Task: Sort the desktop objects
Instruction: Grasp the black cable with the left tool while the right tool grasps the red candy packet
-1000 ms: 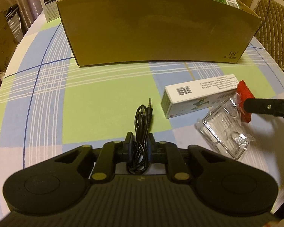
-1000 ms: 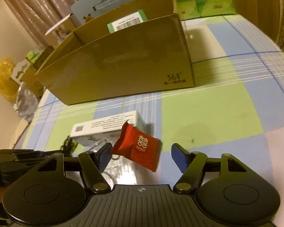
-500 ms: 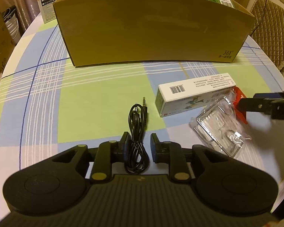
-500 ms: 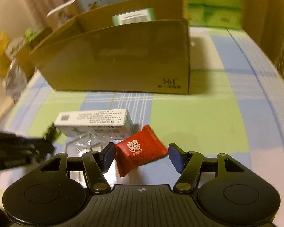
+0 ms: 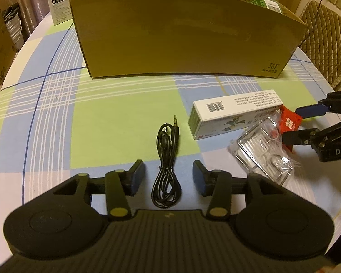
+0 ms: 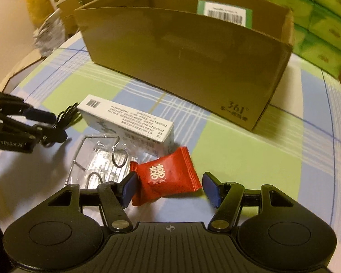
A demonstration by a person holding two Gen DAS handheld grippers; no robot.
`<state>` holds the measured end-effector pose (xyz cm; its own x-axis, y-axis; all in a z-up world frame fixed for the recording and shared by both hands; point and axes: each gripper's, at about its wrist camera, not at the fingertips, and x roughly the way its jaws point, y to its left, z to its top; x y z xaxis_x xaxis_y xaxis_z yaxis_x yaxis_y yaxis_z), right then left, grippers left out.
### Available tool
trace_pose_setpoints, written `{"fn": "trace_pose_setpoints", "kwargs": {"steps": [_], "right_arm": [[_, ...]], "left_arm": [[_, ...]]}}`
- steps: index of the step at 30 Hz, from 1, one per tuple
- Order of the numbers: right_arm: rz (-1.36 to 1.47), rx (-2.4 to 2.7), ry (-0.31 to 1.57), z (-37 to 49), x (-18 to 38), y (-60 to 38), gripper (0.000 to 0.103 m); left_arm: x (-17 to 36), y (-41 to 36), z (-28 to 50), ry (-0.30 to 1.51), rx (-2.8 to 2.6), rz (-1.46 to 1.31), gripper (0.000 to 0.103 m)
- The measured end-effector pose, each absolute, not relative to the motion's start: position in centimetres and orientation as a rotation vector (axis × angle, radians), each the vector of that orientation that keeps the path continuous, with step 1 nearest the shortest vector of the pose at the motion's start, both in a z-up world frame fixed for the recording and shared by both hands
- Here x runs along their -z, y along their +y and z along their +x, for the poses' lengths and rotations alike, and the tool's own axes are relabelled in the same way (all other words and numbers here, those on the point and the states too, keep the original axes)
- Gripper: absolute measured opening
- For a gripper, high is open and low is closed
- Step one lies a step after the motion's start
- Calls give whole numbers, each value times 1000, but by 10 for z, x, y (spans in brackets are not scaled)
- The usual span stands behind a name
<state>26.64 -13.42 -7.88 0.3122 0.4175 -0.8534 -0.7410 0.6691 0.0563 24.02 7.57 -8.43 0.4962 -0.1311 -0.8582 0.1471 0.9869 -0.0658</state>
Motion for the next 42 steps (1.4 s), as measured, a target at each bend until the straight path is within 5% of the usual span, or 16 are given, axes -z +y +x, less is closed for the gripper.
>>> {"fn": "trace_pose_setpoints", "kwargs": {"steps": [27, 32, 42], "right_arm": [[-416, -842, 973, 277, 92, -126, 63], [-433, -843, 955, 272, 90, -124, 48], [-396, -820, 939, 268, 87, -124, 41]], "left_arm": [[86, 78, 239, 1022, 172, 20, 60], [86, 78, 239, 1021, 173, 23, 61], [87, 78, 238, 1020, 175, 26, 59]]}}
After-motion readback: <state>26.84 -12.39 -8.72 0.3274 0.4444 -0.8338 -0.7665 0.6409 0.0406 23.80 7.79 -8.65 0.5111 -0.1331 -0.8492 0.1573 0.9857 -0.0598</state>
